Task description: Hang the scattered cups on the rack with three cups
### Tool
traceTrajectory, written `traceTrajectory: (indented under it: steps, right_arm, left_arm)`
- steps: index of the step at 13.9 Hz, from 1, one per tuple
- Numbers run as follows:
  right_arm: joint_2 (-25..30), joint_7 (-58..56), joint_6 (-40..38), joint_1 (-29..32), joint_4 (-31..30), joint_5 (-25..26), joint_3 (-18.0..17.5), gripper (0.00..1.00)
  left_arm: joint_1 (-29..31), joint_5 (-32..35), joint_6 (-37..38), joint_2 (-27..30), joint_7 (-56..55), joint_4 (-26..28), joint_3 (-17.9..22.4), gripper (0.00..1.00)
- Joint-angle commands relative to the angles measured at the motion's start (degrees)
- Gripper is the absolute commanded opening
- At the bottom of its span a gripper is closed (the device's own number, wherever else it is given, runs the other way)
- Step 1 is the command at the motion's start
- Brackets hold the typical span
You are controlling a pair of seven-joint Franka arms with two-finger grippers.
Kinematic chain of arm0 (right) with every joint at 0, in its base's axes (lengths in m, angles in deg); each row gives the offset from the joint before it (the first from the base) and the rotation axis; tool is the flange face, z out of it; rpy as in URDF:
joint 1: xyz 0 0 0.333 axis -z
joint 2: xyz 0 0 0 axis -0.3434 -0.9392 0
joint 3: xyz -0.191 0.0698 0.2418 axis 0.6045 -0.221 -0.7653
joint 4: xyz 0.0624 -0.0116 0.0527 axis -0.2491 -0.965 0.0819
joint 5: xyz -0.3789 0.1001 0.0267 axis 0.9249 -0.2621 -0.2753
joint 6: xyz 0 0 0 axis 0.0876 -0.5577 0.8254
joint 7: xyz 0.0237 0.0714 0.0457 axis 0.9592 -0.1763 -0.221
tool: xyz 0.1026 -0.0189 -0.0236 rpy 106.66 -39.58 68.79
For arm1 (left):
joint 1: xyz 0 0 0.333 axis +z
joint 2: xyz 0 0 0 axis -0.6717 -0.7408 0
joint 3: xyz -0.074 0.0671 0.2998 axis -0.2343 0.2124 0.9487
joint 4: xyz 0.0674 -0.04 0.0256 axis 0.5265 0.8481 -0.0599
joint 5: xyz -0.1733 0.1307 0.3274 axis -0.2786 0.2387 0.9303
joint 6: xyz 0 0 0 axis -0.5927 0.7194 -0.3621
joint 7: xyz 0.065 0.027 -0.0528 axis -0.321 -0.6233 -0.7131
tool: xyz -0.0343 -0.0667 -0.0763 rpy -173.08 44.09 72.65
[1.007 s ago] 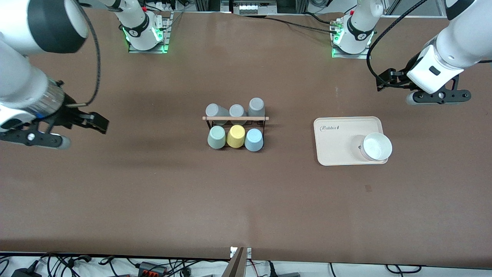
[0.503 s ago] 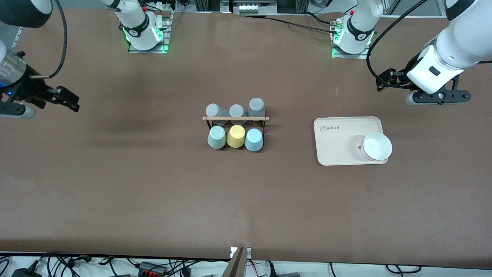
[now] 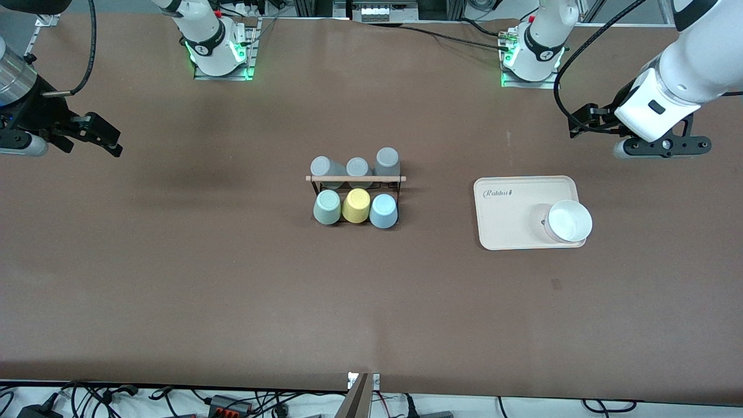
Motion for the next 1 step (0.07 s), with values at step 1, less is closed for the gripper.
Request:
traceTrajectory:
  steps: [1]
  right_arm:
    - [-2.53,-0.78,-2.41,0.39,4.22,-0.88,0.28,1.0]
  left_arm:
    - [0.35,-0.37,1.29,-0.63,1.24,-1.7,0.04,1.0]
